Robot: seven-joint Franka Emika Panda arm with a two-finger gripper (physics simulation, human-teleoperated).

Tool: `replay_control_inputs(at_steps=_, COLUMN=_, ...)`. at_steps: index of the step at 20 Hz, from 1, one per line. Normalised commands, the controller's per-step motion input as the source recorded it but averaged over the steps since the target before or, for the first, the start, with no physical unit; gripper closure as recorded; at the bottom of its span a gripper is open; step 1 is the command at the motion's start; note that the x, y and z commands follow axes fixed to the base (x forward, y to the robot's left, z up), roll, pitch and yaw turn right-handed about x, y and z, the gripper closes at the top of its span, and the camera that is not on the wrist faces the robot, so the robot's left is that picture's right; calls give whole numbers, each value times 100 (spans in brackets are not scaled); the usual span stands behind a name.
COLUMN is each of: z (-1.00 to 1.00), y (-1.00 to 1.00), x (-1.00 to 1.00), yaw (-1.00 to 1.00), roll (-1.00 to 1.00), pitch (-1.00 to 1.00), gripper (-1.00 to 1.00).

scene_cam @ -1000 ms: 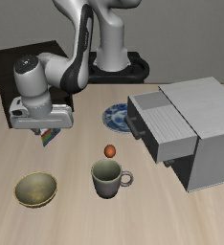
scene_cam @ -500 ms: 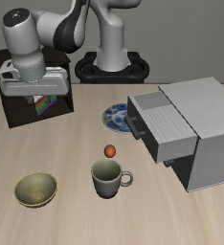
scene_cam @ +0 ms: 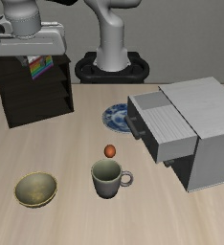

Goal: Pick up the cake and place it on the top of the cabinet

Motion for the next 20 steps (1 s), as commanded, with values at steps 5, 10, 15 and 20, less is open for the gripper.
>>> replay_control_inputs(at_steps=5, z=80, y=20, x=0, yaw=0, roll=0, pitch=0, gripper=100)
replay_control_inputs(at_steps=10, z=0, y=100, x=0, yaw=0, roll=0, pitch=0, gripper=100)
replay_control_inputs(at_steps=15, z=0, y=100, x=0, yaw=0, roll=0, pitch=0, gripper=100)
replay_control_inputs(at_steps=20, z=0, y=100, x=0, yaw=0, roll=0, pitch=0, gripper=100)
